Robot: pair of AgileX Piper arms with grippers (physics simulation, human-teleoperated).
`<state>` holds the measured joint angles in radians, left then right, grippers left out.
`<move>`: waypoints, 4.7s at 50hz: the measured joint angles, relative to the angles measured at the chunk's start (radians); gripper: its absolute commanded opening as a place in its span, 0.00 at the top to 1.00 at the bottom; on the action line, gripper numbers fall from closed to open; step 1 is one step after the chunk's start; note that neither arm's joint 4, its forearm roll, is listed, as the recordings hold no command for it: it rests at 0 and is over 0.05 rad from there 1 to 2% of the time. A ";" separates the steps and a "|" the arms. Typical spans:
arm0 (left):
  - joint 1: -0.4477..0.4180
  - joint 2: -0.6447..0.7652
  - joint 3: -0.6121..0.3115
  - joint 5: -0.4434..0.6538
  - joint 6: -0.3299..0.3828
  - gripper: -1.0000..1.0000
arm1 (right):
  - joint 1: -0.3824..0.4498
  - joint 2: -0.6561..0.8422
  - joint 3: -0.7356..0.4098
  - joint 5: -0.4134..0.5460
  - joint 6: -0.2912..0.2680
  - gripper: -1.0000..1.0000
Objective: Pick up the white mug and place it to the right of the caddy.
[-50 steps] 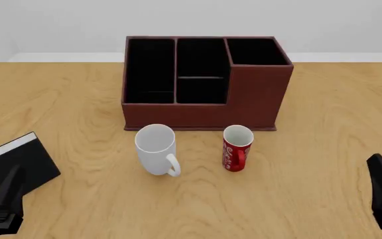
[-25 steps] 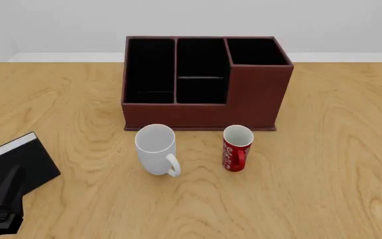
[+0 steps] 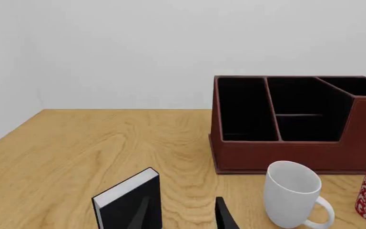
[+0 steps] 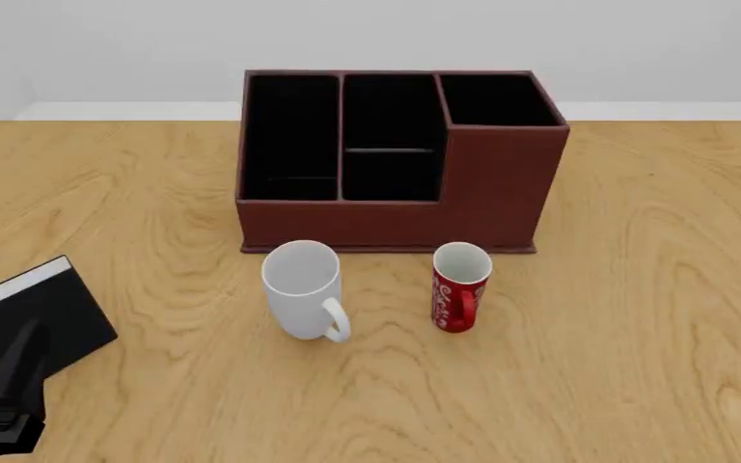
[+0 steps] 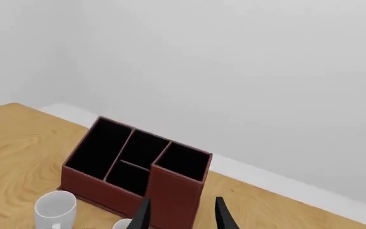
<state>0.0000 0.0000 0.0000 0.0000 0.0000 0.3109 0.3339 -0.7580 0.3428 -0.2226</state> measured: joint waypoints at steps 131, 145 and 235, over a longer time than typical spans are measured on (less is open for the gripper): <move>0.000 0.000 0.000 0.000 0.000 0.00 | 0.546 1.177 -0.262 -0.130 0.240 0.00; 0.000 0.000 0.000 0.000 0.000 0.00 | 0.542 1.227 -0.248 -0.158 0.258 0.00; 0.000 0.000 0.000 0.000 0.000 0.00 | 0.541 1.462 -0.226 -0.272 0.312 0.00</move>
<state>0.0000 0.0000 0.0000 0.0000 0.0000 0.8518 1.7958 -0.9836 0.0703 0.0898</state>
